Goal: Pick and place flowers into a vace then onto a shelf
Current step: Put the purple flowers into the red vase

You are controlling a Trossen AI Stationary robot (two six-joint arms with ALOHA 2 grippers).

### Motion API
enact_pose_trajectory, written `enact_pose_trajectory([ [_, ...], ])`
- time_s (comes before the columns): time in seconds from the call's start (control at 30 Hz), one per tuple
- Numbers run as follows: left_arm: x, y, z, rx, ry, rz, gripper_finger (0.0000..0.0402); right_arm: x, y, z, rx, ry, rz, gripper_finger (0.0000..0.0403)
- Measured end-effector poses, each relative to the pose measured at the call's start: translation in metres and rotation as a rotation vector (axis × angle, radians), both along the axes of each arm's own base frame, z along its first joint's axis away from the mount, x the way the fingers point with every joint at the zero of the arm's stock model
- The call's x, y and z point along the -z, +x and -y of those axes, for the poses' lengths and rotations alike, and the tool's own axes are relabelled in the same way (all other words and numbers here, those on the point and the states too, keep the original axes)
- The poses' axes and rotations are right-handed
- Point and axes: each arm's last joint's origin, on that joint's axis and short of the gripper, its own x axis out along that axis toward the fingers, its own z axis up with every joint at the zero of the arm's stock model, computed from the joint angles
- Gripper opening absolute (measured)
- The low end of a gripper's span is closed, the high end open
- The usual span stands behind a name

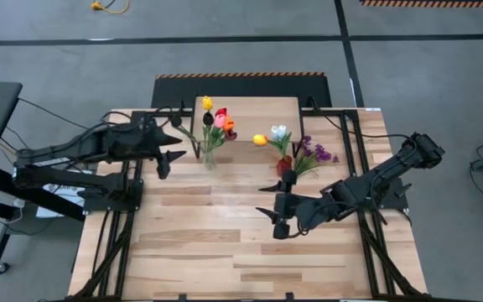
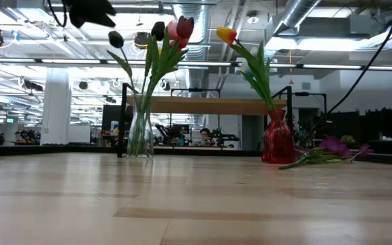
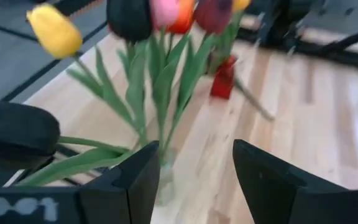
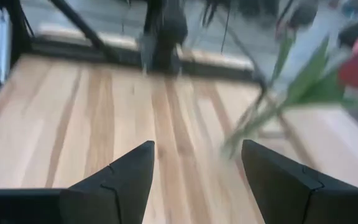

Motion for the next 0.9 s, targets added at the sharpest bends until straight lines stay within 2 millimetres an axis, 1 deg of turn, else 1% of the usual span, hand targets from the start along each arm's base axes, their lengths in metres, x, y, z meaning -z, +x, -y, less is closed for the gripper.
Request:
enact_pose_trajectory([
  [0.17, -0.011, -0.015, 0.01, 0.051, -0.017, 0.106, 0.0193, 0.017, -0.015, -0.001, 0.039, 0.009, -0.173, 0.0233],
  [0.33, -0.016, -0.021, 0.018, 0.109, -0.026, 0.159, 0.0193, 0.029, -0.035, -0.001, 0.077, 0.064, -0.349, 0.0233],
  [0.5, -0.017, -0.017, 0.024, 0.153, -0.03, 0.175, 0.0193, 0.04, -0.054, 0.008, 0.253, 0.119, -0.496, 0.0233],
  [0.63, -0.018, -0.013, 0.029, 0.173, -0.024, 0.191, 0.0193, 0.043, -0.069, 0.019, 0.404, 0.098, -0.585, 0.0233],
  [0.73, -0.019, -0.01, 0.033, 0.199, -0.024, 0.199, 0.0193, 0.046, -0.073, 0.026, 0.437, 0.053, -0.635, 0.0233],
  [0.9, -0.016, -0.005, 0.04, 0.223, -0.019, 0.179, 0.0193, 0.066, -0.074, 0.043, 0.438, -0.007, -0.763, 0.0233],
])
